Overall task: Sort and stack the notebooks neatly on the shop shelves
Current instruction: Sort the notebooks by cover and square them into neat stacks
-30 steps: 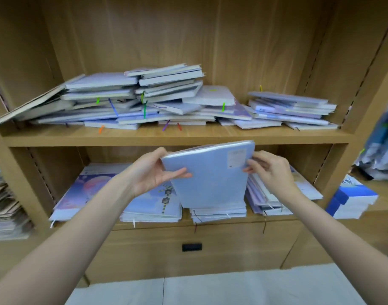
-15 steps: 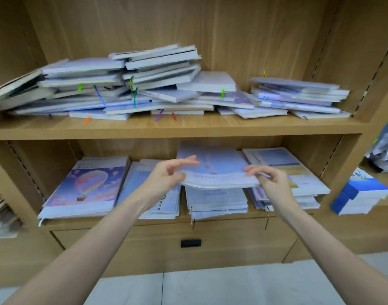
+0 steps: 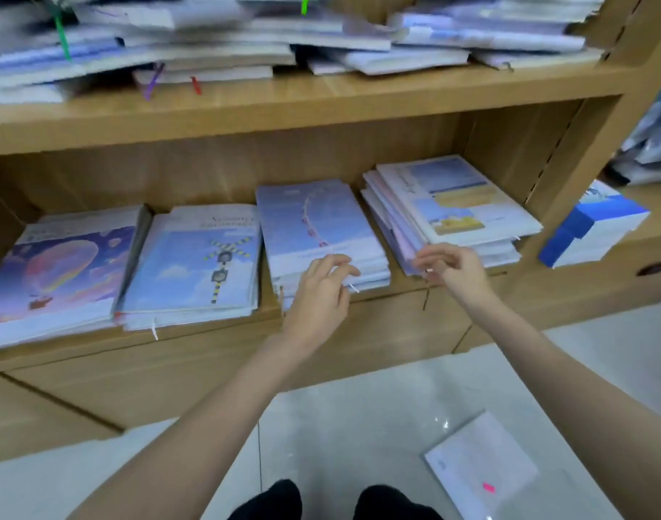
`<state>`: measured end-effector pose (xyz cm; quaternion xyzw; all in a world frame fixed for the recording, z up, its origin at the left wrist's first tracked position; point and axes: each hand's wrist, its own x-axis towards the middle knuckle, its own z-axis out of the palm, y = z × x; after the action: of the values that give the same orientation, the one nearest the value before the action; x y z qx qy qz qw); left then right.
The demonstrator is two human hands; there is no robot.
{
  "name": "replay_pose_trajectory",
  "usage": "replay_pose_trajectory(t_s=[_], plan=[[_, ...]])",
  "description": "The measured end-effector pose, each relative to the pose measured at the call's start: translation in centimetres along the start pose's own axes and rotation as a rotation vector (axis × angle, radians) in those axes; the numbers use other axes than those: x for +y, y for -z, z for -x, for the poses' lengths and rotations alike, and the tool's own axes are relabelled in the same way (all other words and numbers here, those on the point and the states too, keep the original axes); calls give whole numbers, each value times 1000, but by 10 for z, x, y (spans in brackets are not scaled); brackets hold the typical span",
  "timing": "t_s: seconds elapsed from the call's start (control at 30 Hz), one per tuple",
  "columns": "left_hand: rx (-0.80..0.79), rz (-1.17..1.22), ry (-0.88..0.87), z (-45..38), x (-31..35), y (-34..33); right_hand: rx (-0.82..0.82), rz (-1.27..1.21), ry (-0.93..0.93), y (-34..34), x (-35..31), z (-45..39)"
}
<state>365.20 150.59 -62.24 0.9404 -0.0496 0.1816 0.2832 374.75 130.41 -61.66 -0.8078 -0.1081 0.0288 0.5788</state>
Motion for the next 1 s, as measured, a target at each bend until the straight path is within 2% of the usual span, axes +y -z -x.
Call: replay_pose_trajectory(t_s=[0.1, 0.2, 0.33, 0.4, 0.47, 0.57, 0.63, 0.73, 0.8, 0.87, 0.9, 1.0], plan=[[-135, 77, -162, 14, 23, -51, 59, -53, -116, 35, 28, 30], [-369, 103, -118, 27, 37, -113, 20, -16, -331, 69, 87, 64], [-836, 28, -7, 44, 43, -191, -199, 377, -561, 91, 198, 106], [-958, -44, 87, 50, 39, -224, -348, 601, -570, 87, 247, 122], [-1005, -66, 204, 62, 32, -258, -527, 804, -487, 75, 286, 131], [-995, -33, 403, 79, 16, -302, -801, 1157, -229, 52, 333, 130], [-995, -30, 467, 91, 6, -320, -962, 1387, -38, 40, 357, 128], [-970, 1, 523, 107, -10, -337, -940, 1613, 168, 24, 380, 117], [-945, 15, 556, 115, -19, -342, -1118, 1679, 187, 16, 382, 103], [-931, 38, 590, 120, -23, -343, -1208, 1505, 40, 12, 373, 92], [-931, 55, 599, 122, -23, -342, -1210, 1460, -56, 13, 368, 91], [-970, 108, 546, 115, -19, -332, -1097, 1292, -160, 17, 351, 86]])
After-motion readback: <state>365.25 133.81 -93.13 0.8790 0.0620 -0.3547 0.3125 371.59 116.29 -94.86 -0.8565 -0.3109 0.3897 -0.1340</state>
